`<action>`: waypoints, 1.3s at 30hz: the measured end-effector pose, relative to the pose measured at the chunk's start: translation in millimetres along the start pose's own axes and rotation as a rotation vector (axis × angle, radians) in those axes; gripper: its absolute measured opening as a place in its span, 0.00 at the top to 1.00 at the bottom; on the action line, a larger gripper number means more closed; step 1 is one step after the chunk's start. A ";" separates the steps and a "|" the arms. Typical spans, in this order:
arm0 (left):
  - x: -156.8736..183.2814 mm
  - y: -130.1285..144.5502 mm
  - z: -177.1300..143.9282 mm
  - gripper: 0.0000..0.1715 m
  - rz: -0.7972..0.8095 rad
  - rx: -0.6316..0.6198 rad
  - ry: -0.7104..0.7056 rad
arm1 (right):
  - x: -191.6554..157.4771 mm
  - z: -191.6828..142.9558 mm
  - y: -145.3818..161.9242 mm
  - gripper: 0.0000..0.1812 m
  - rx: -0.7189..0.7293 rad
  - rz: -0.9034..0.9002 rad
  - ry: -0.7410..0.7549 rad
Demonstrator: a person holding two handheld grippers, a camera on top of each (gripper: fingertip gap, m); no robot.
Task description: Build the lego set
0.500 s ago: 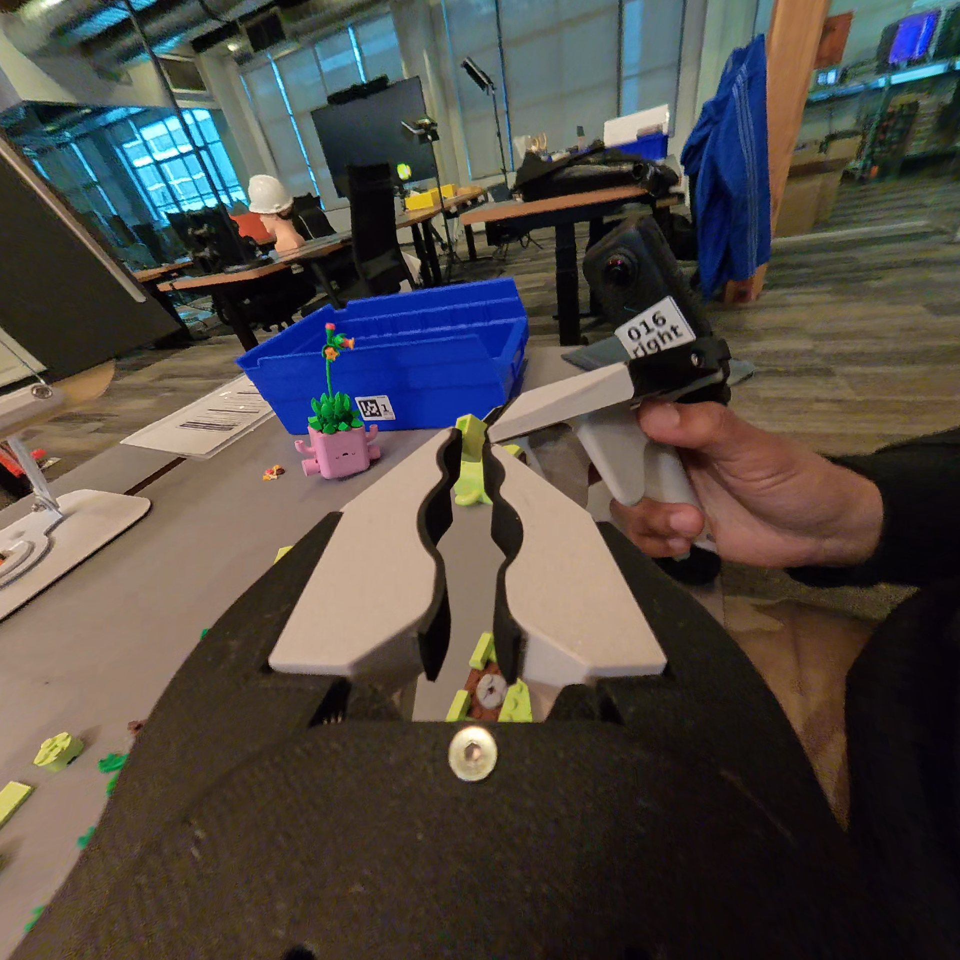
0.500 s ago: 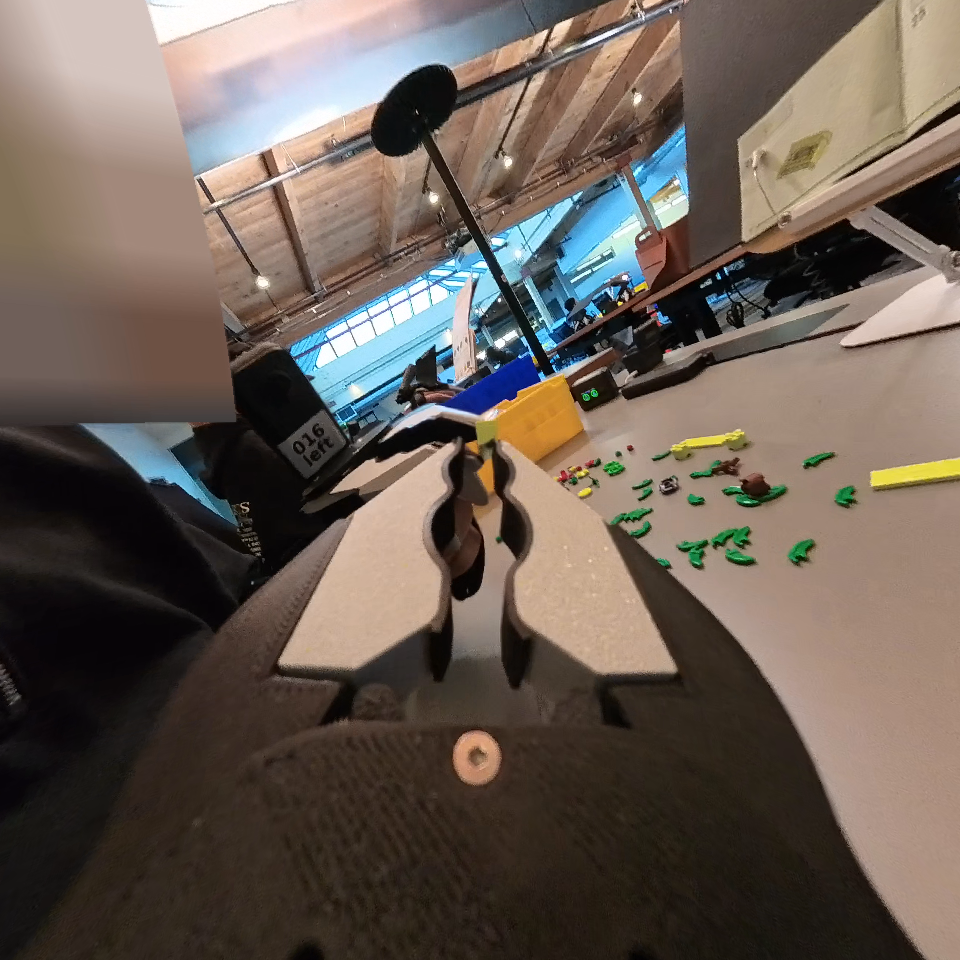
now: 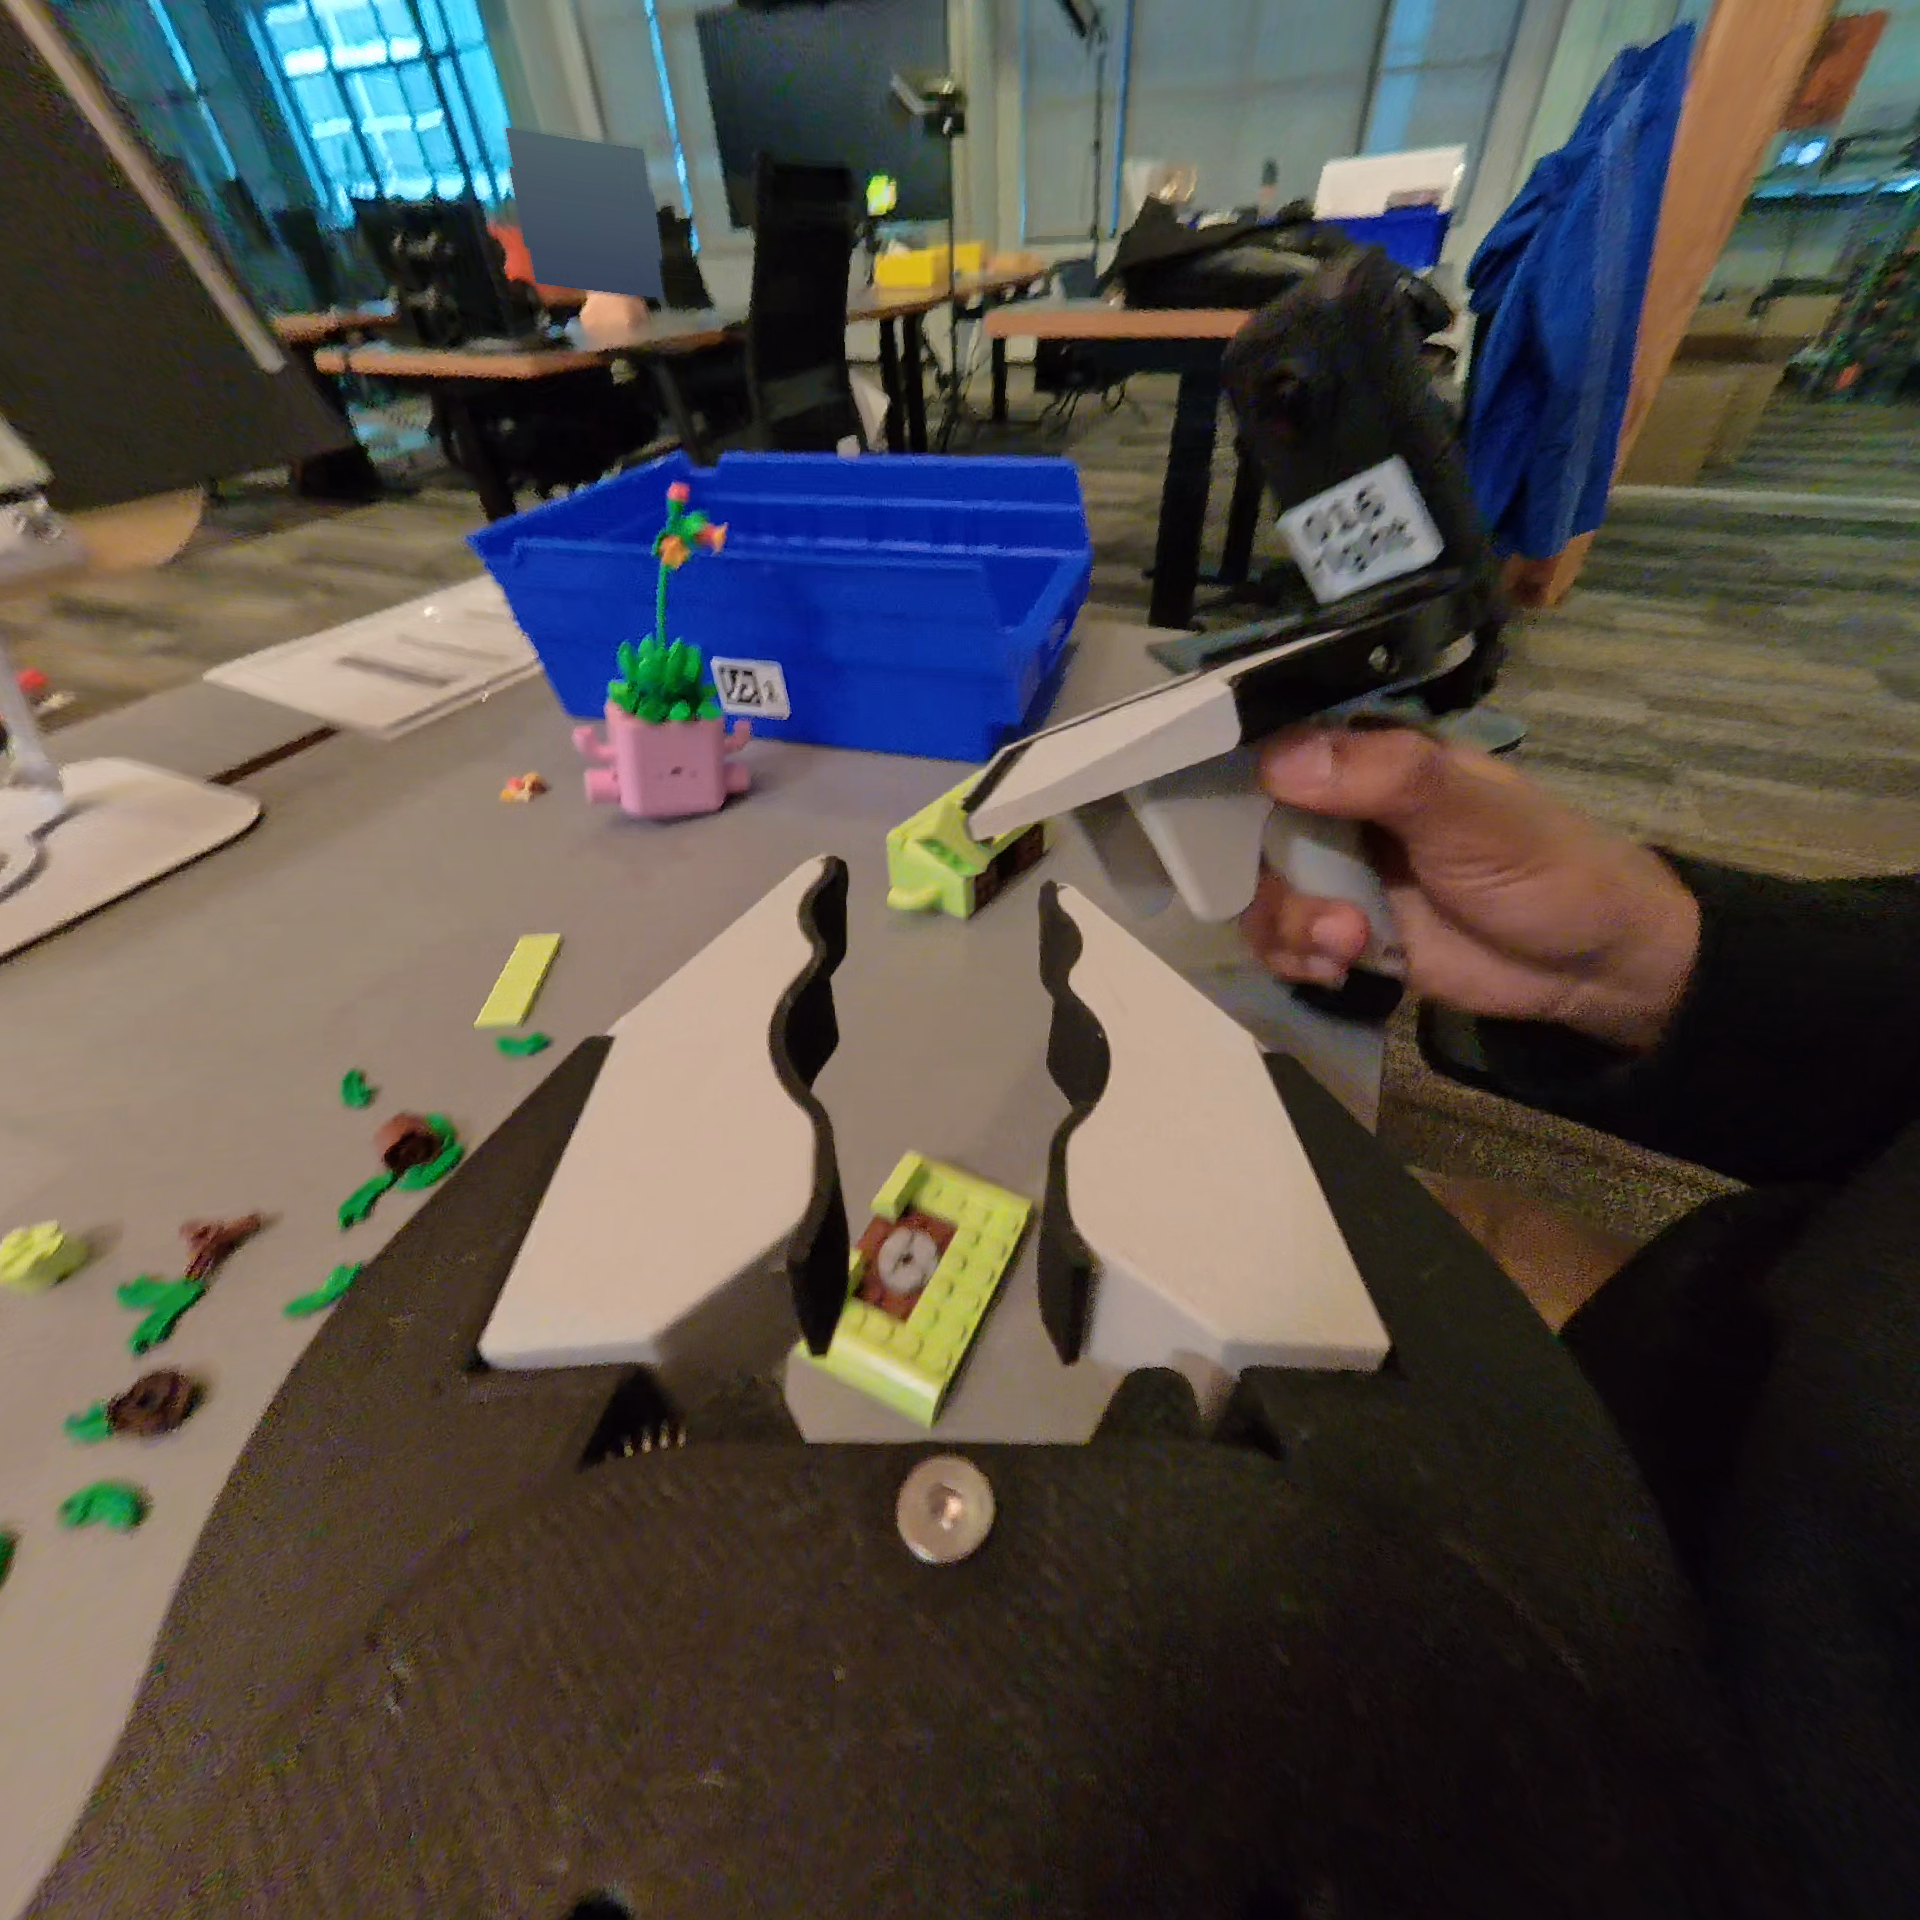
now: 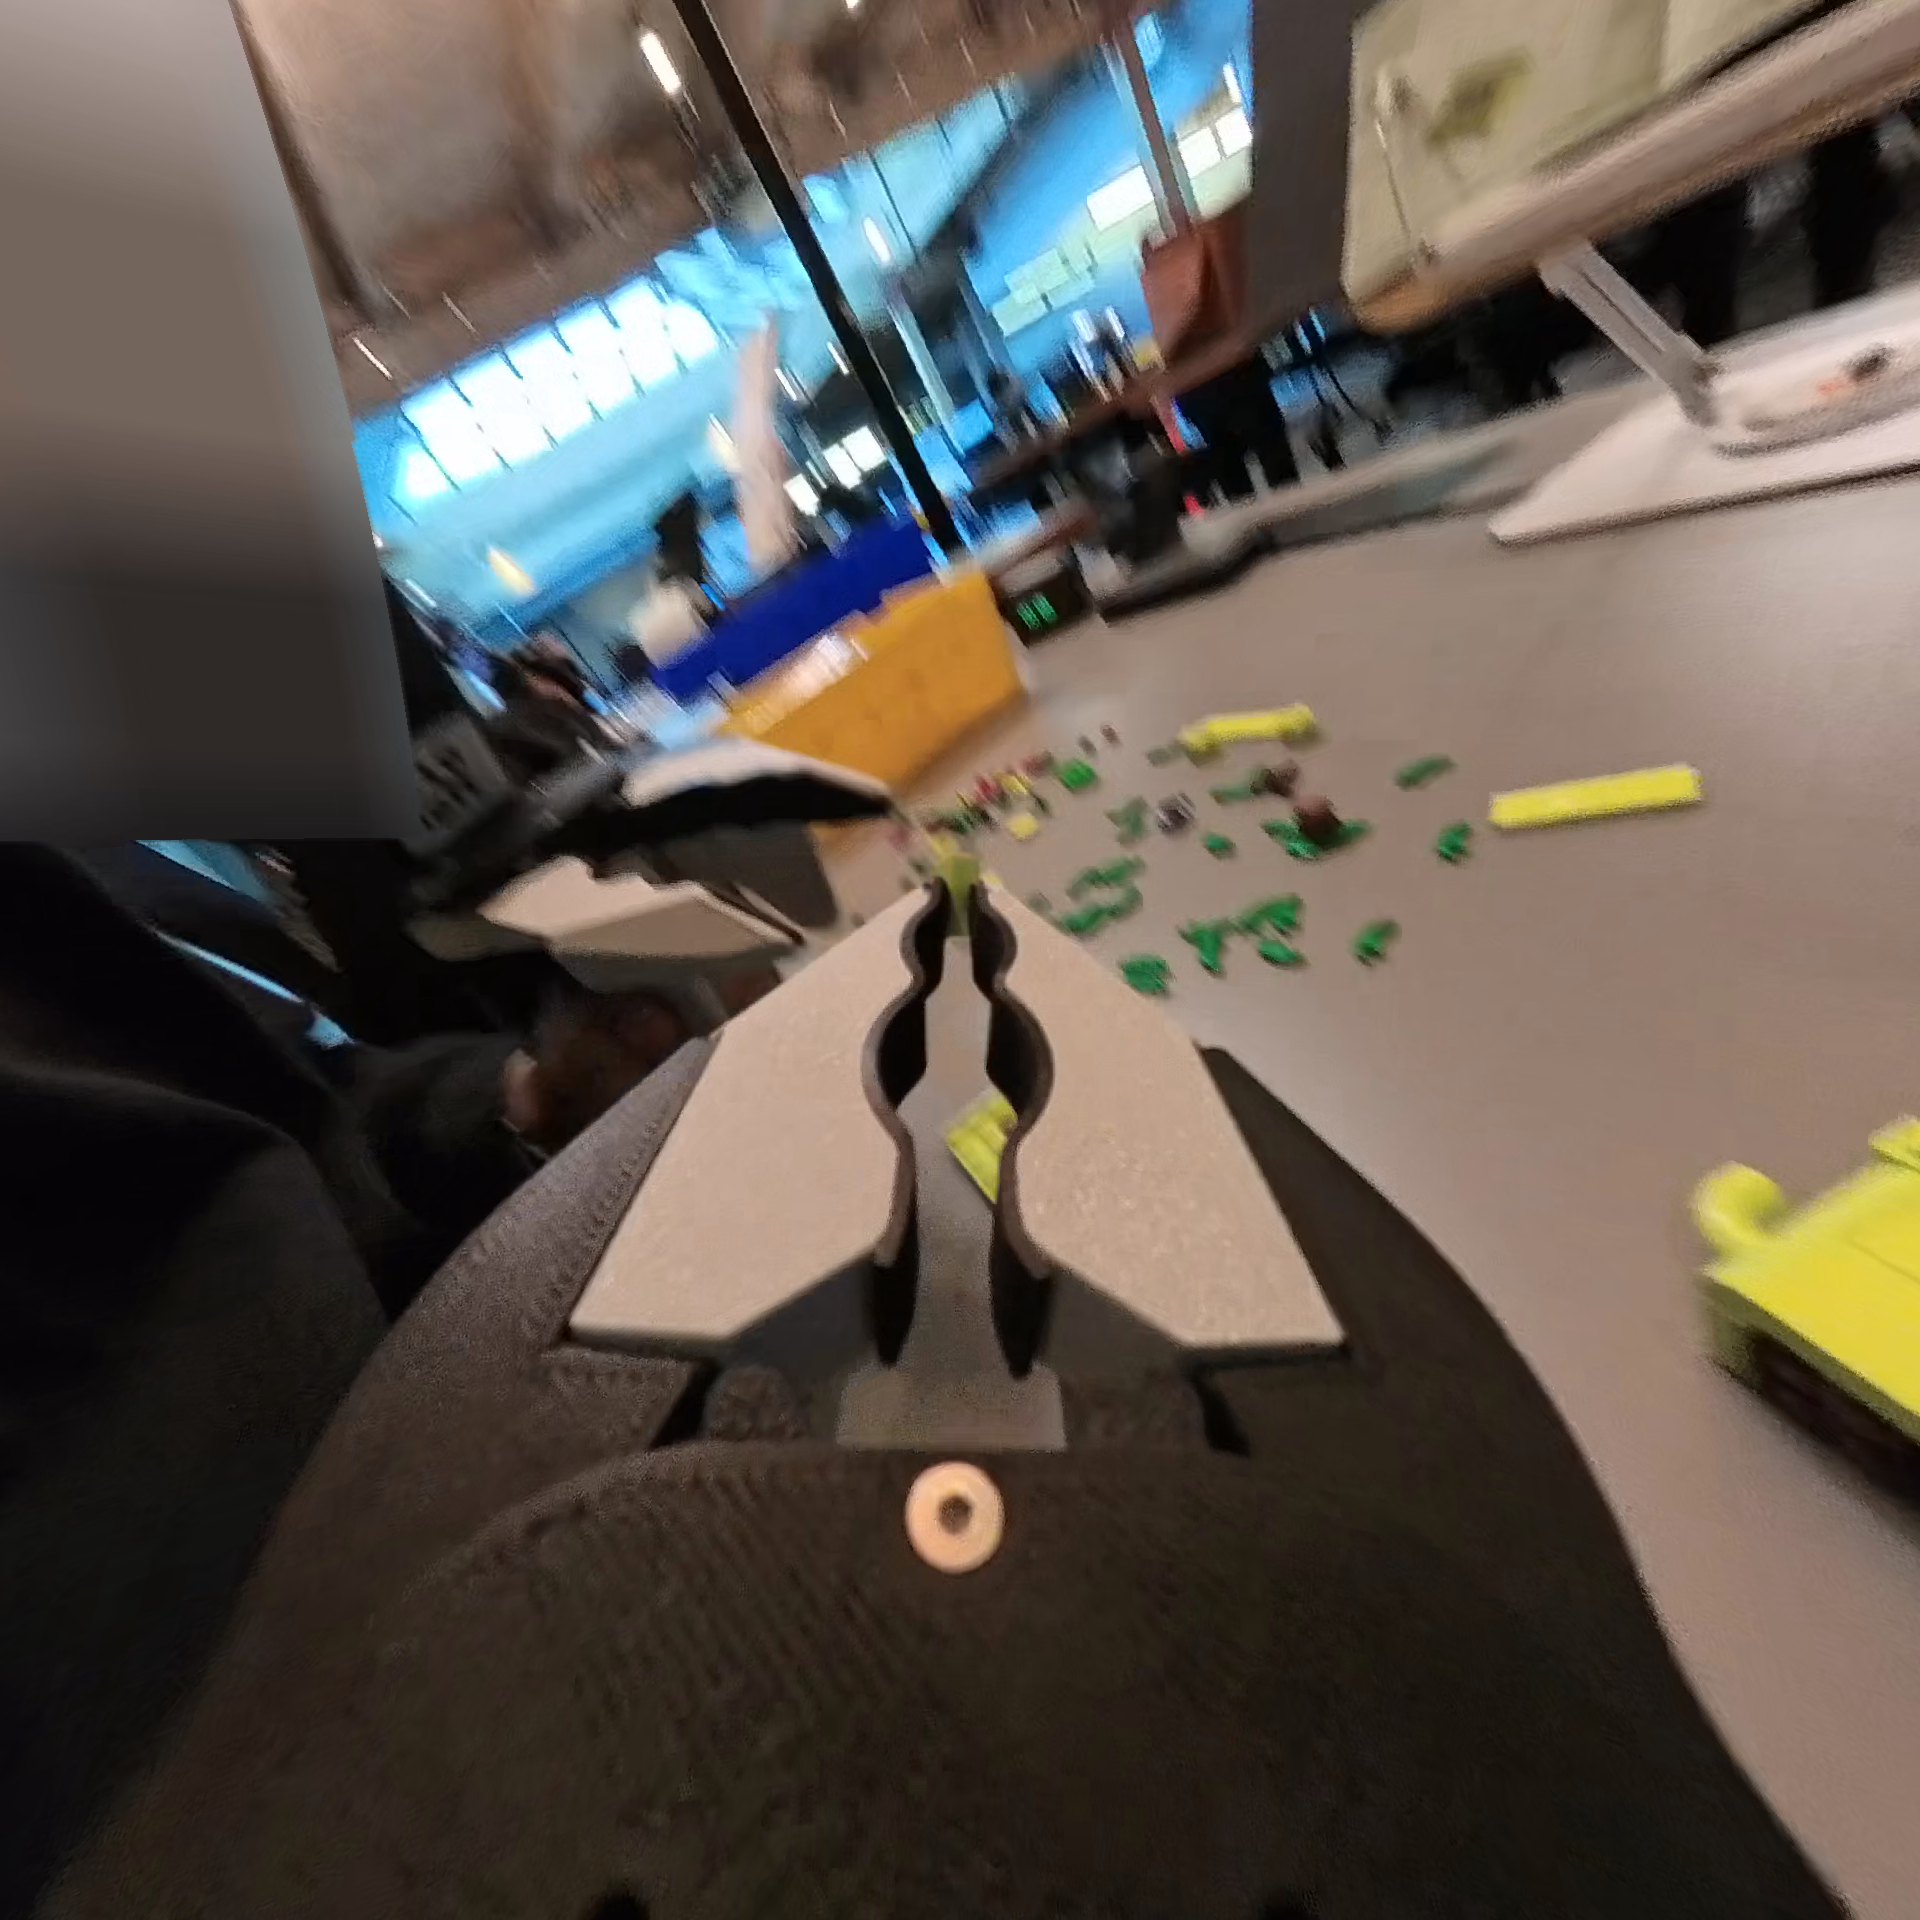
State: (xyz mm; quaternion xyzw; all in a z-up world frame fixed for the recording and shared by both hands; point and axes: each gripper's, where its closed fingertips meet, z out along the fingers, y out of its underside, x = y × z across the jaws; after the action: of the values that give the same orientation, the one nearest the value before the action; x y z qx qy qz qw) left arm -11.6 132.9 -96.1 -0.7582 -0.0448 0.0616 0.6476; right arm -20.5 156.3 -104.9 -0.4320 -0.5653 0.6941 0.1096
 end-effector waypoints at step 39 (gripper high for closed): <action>-20.8 93.6 -18.4 0.72 -0.311 -0.394 0.042 | 80.6 -40.3 76.8 0.98 -0.978 -0.499 0.409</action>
State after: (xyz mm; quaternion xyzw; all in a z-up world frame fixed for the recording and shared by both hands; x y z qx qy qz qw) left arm -30.5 97.1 -185.0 -0.8548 -0.1589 -0.0644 0.4899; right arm -14.1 209.9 -210.2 -0.4114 -0.8720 0.2082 0.1643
